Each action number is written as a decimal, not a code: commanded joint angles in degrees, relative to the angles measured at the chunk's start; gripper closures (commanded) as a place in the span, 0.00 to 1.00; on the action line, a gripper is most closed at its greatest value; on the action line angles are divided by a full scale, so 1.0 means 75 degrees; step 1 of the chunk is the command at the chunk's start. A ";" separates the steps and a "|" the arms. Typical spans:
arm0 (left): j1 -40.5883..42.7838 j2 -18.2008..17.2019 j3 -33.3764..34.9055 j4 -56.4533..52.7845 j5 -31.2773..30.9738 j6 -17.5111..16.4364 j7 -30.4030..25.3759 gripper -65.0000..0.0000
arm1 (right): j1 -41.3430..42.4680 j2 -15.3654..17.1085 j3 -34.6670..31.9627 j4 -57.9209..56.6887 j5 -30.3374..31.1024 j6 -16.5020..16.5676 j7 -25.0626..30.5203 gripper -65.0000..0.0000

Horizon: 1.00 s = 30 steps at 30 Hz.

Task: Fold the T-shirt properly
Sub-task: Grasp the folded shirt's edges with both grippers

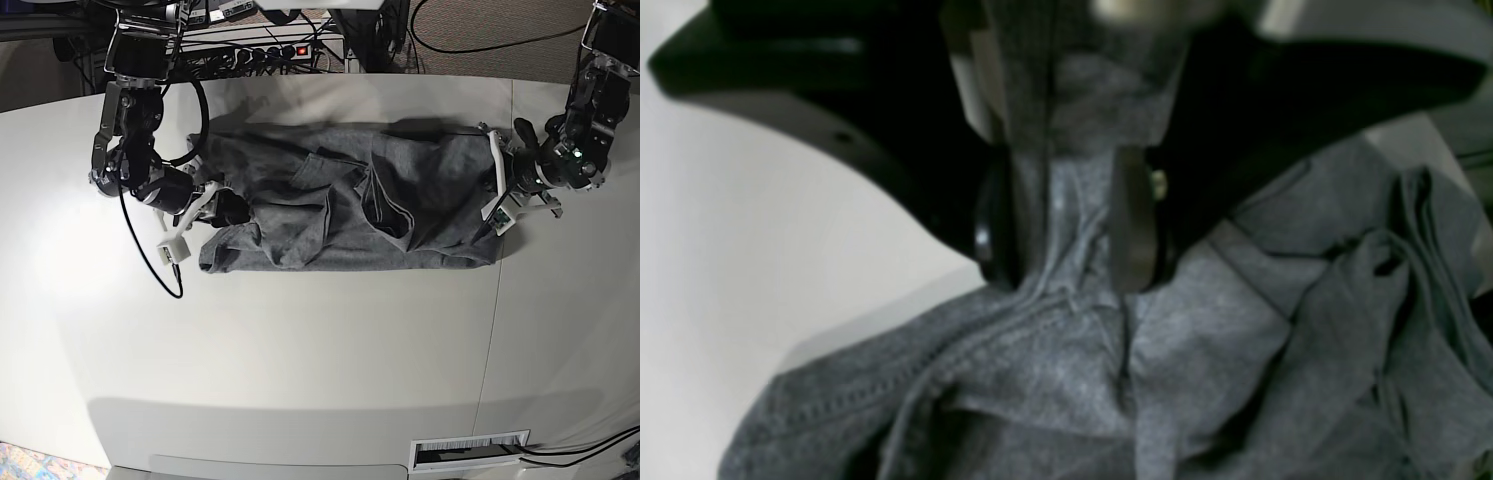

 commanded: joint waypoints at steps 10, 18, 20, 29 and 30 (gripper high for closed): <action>0.0076 -0.0125 -0.0064 0.0085 -0.0026 -0.0015 -0.0160 1.00 | 0.0070 -0.0385 0.0012 -0.0612 0.0224 -0.0035 -0.0096 0.64; 0.0076 -0.0125 -0.0064 0.0085 -0.0023 -0.0017 -0.0169 1.00 | 0.0154 -0.0758 -0.0026 -0.0612 0.0163 -0.0047 -0.0341 0.64; 0.0076 -0.0125 -0.0064 0.0085 -0.0023 -0.0017 -0.0227 1.00 | 0.0198 -0.0813 -0.0105 -0.0612 0.0000 -0.0050 -0.0303 0.64; 0.0079 -0.0125 -0.0064 0.0085 -0.0052 -0.0020 -0.0291 1.00 | 0.0615 -0.0799 -0.0423 -0.0592 0.0195 -0.0052 -0.0717 1.00; 0.0082 -0.0122 -0.0064 0.0085 -0.0052 -0.0020 -0.0306 1.00 | 0.0682 -0.0799 -0.0388 -0.0589 0.0239 -0.0052 -0.0737 1.00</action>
